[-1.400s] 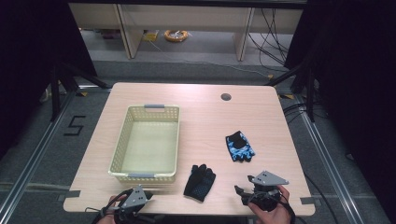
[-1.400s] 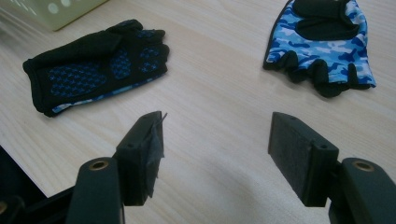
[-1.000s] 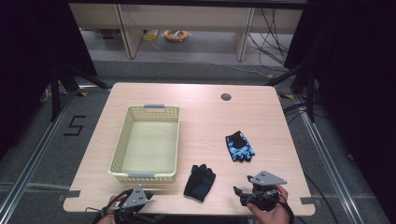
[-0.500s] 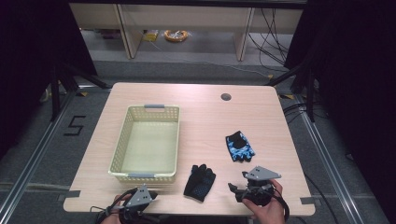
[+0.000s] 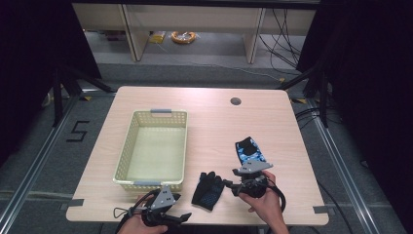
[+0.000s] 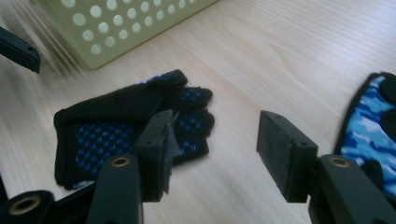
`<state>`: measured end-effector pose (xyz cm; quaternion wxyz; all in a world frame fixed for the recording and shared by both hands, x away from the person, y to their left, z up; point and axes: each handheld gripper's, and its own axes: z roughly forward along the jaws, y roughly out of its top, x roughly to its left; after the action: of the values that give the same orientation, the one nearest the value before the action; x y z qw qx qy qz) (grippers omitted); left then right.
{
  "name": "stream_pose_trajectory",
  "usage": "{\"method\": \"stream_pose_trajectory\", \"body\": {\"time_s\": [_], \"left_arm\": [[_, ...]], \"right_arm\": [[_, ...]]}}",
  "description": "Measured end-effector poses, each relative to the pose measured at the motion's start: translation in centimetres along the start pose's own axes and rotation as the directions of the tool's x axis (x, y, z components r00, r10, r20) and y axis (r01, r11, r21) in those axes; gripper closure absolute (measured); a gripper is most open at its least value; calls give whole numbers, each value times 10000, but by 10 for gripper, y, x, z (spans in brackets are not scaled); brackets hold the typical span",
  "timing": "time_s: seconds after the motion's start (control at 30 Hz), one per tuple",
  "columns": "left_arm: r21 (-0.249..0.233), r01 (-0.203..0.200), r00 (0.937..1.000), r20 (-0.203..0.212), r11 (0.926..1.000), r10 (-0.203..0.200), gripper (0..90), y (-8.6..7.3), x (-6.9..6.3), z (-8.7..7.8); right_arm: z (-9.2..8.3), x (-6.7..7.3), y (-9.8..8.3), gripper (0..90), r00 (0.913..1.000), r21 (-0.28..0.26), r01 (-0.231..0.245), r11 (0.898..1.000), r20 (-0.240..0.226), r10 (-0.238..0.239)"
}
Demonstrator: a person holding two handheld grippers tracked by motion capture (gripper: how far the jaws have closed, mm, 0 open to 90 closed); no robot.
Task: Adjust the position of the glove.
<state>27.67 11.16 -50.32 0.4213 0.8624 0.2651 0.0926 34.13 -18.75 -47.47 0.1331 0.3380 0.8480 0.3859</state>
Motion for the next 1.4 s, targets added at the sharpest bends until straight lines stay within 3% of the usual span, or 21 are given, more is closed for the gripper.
{"method": "stream_pose_trajectory", "body": {"time_s": [0.03,0.13,0.3,0.4,0.43,0.47,0.6,0.7,0.73,0.8,0.9,0.93,1.0,1.1,1.17,1.2,1.23,1.3,1.33,1.37,1.4], "left_arm": [[-202,293,9996,4,9994,-293,299,2,-3,3],[33,-289,9995,-143,9996,289,325,9,-3,9],[43,-198,9997,-167,9998,199,351,16,-8,20],[214,-537,9984,-186,9983,541,378,20,-9,27],[195,-266,9996,-122,9995,268,385,20,-11,29],[252,-551,9982,-209,9982,556,392,21,-10,30],[321,-655,9975,-258,9973,663,449,23,-10,35],[351,-657,9974,-262,9972,666,503,23,-11,38],[546,-934,9949,-317,9941,953,526,23,-10,40],[567,-938,9947,-373,9940,960,594,23,-11,41],[631,-1358,9894,-441,9887,1387,690,22,-13,40],[686,-1369,9892,-440,9882,1401,706,22,-13,40],[643,-1376,9889,-482,9884,1408,746,22,-12,41],[881,-1514,9855,-638,9845,1572,766,22,-9,40],[874,-1519,9853,-656,9845,1578,780,23,-7,40],[793,-1484,9861,-637,9857,1535,796,23,-8,41],[793,-1484,9861,-637,9857,1535,812,23,-8,41],[711,-1470,9860,-688,9866,1519,830,24,-8,42],[936,-1659,9822,-733,9817,1730,830,26,-7,41],[830,-1611,9836,-684,9834,1669,834,27,-7,43],[904,-1705,9810,-783,9812,1777,835,28,-6,44]], "right_arm": [[4,-1,2,502,9999,-31,68,10000,-92,-69],[14,-2,9,534,9995,206,270,9994,-181,-266],[29,-3,17,548,9986,385,320,9987,-433,-304],[41,-5,23,559,9978,640,443,9970,-522,-409],[43,-5,25,562,9976,729,458,9963,-560,-417],[46,-6,26,564,9973,795,489,9956,-577,-444],[58,-7,28,580,9962,650,475,9968,-754,-425],[62,-7,30,588,9950,746,477,9961,-906,-408],[66,-6,32,592,9931,1049,484,9933,-1116,-366],[72,-5,31,616,9937,1194,235,9926,-1114,-102],[77,-6,30,678,9912,1524,430,9874,-1306,-230],[78,-6,29,692,9922,1439,589,9878,-1175,-421],[75,-6,29,746,9926,1644,197,9862,-1216,4],[73,-6,28,782,9919,1764,374,9836,-1260,-151],[71,-4,28,813,9921,1903,124,9817,-1249,117],[70,-6,25,835,9916,1637,609,9846,-1227,-409],[70,-6,25,835,9916,1637,609,9846,-1227,-409],[65,-5,21,843,9940,1661,264,9858,-1094,-82],[58,-3,19,844,9941,1915,-139,9814,-1025,341],[56,-7,16,846,9948,1796,198,9835,-1015,-15],[50,-5,12,847,9946,1682,-227,9855,-965,393]]}}
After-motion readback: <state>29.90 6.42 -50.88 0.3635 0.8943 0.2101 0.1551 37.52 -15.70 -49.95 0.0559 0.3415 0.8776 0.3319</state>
